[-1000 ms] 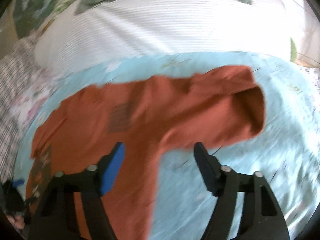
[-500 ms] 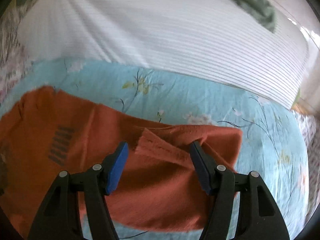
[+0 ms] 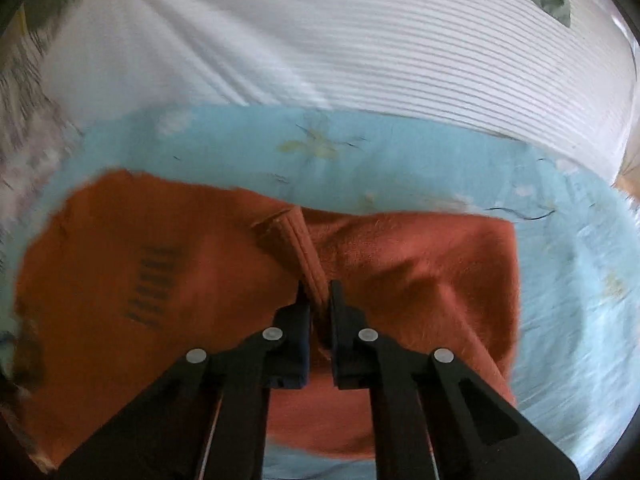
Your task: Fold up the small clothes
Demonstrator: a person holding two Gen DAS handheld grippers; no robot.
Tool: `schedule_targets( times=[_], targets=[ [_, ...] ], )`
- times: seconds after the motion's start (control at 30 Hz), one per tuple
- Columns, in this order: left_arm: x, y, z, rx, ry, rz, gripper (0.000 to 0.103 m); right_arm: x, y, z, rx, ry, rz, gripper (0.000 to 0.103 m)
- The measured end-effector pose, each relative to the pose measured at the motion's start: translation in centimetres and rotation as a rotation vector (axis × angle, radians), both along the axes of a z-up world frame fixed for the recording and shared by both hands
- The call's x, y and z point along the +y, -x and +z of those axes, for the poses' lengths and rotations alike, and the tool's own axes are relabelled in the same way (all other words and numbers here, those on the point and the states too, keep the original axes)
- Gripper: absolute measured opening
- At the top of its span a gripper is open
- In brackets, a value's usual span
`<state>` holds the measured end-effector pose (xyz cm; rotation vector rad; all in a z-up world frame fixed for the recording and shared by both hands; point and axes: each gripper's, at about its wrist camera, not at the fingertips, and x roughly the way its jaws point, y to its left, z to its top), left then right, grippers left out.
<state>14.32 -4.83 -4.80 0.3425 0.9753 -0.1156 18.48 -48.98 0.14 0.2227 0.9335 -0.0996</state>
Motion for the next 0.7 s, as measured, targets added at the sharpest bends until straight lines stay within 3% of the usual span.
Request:
schedule_targets(
  times=[0.07, 0.3, 0.53, 0.7],
  targets=[
    [0.2, 0.3, 0.0, 0.002, 0.008, 0.000, 0.101, 1.9, 0.1, 0.7, -0.030, -0.071, 0.006, 0.008],
    [1.6, 1.5, 0.3, 0.017, 0.070, 0.020, 0.101, 11.2, 0.0, 0.2, -0.143, -0.486, 0.047, 0.008],
    [3.4, 2.1, 0.3, 0.035, 0.154, 0.038, 0.101, 21.6, -2.8, -1.6, -0.156, -0.697, 0.129, 0.008],
    [4.7, 2.0, 0.1, 0.082, 0.256, 0.053, 0.101, 27.1, -5.5, -3.9, -0.105, -0.737, 0.192, 0.008]
  ],
)
